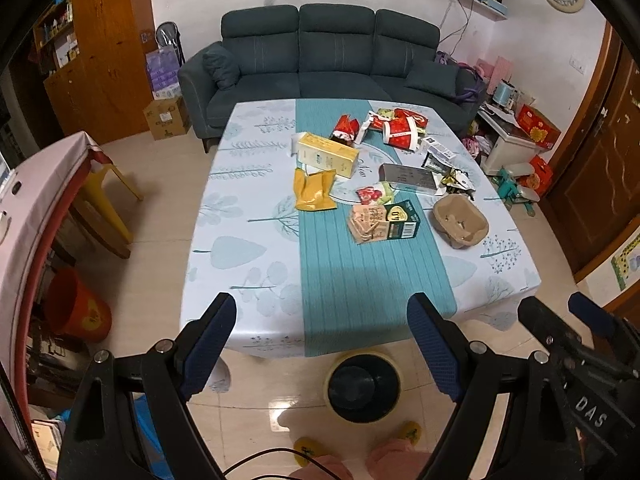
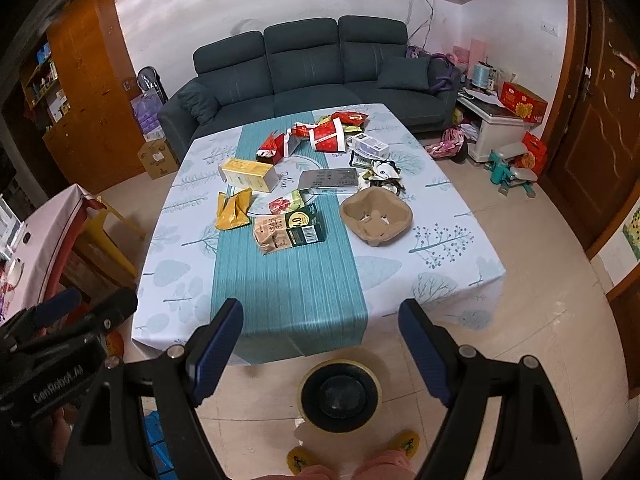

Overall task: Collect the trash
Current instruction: 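Grasp the brown paper cup carrier with the right tool while the left tool grasps the green-brown drink carton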

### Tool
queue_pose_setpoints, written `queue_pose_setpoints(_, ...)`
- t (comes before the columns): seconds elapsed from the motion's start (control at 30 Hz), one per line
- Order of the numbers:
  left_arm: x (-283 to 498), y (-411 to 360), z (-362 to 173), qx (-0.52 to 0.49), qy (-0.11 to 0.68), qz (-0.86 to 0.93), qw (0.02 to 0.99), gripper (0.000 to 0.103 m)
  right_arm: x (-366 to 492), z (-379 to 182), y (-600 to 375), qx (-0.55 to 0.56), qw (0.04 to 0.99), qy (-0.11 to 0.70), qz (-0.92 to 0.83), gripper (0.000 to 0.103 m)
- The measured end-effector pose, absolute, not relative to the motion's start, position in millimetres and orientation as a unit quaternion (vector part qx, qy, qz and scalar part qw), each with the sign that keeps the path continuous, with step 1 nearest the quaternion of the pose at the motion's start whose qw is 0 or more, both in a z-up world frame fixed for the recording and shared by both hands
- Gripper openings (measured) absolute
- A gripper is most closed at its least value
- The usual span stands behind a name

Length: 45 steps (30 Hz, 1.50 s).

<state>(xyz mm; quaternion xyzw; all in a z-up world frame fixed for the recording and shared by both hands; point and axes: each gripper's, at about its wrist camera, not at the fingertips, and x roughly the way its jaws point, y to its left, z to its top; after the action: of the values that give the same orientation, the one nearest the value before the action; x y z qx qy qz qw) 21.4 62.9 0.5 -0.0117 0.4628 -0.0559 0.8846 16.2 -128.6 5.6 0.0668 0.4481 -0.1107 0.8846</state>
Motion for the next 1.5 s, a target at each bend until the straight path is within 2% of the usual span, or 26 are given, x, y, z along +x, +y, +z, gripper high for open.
queue_pose_setpoints(0.37, 78, 17, -2, 0.004, 0.464, -0.048, 0.885, 0.086, 64, 3, -190, 0.083, 0.884, 0.45, -0.093, 0.08)
queue_pose_setpoints(0.53, 132, -21, -20, 0.061, 0.474, -0.047, 0.877, 0.086, 118, -8, -233, 0.078, 0.876, 0.472, -0.056, 0.078)
queue_pose_setpoints(0.67, 172, -53, -55, 0.133, 0.503, -0.069, 0.851, 0.086, 162, -35, -271, 0.075, 0.859, 0.506, -0.028, 0.077)
queue_pose_setpoints(0.83, 211, -77, -99, 0.184, 0.537, -0.085, 0.819, 0.086, 203, -84, -307, 0.069, 0.825, 0.561, 0.001, 0.064)
queue_pose_setpoints(1.17, 250, -95, -162, 0.239, 0.591, -0.105, 0.763, 0.086, 245, -156, -337, 0.063, 0.769, 0.635, 0.033, 0.062)
queue_pose_setpoints(1.33, 259, -101, -180, 0.254, 0.608, -0.111, 0.744, 0.086, 253, -170, -335, 0.056, 0.751, 0.655, 0.06, 0.046)
queue_pose_setpoints(1.43, 262, -101, -192, 0.253, 0.624, -0.108, 0.731, 0.085, 255, -176, -335, 0.064, 0.742, 0.663, 0.074, 0.03)
queue_pose_setpoints(1.47, 264, -100, -195, 0.25, 0.629, -0.105, 0.729, 0.082, 257, -179, -335, 0.068, 0.739, 0.666, 0.077, 0.022)
queue_pose_setpoints(1.5, 264, -98, -197, 0.247, 0.63, -0.102, 0.729, 0.079, 257, -180, -335, 0.075, 0.735, 0.669, 0.084, 0.02)
